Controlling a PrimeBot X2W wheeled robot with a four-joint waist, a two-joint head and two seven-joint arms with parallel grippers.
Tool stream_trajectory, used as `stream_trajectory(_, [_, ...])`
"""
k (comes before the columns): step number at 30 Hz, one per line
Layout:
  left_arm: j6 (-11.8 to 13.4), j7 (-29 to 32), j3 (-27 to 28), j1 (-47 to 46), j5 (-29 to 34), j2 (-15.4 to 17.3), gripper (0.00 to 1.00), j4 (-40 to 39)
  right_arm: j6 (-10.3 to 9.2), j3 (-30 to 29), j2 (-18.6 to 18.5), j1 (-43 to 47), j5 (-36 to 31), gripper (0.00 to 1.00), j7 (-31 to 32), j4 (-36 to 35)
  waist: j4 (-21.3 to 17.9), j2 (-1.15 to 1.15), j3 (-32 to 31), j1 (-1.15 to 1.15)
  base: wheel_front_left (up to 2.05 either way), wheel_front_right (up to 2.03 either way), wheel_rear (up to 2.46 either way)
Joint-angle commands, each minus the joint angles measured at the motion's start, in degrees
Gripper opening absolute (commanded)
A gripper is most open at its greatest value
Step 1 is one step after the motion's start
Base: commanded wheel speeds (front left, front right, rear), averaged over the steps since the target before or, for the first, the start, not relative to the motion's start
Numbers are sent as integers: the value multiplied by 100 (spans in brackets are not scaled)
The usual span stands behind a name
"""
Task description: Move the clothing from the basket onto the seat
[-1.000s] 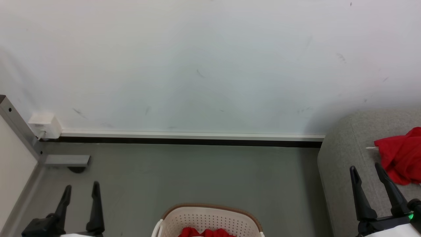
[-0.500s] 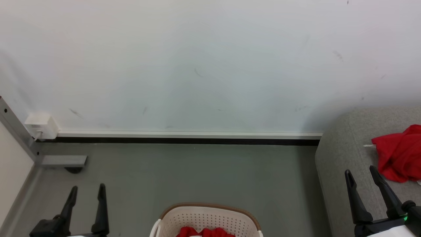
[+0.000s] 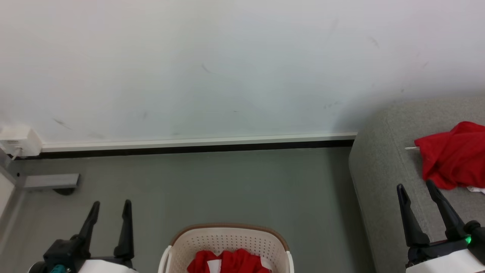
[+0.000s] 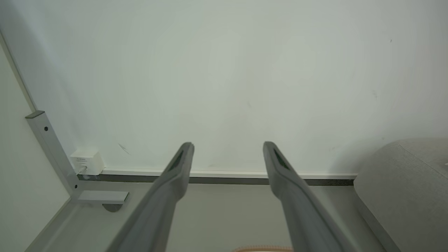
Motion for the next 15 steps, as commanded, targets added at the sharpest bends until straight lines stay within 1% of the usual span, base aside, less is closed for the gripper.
stream_trajectory(1, [-42,-3,9,-106,60,-39,100,47,-13,-31,-32,-130,-49,100,-16,-49,-152,0,183,0,0,0,0])
stream_trajectory(8, [-274,-3,-135,-511,133,-109,100,414,-13,-132,11,-460,-107,100,-16,-291,-497,0,806,0,0,0,0])
stream_trajectory(15, [-534,-1,-536,-1259,196,-23,100,1230,-13,-264,179,-735,-160,100,-8,-638,-692,0,1626,0,0,0,0])
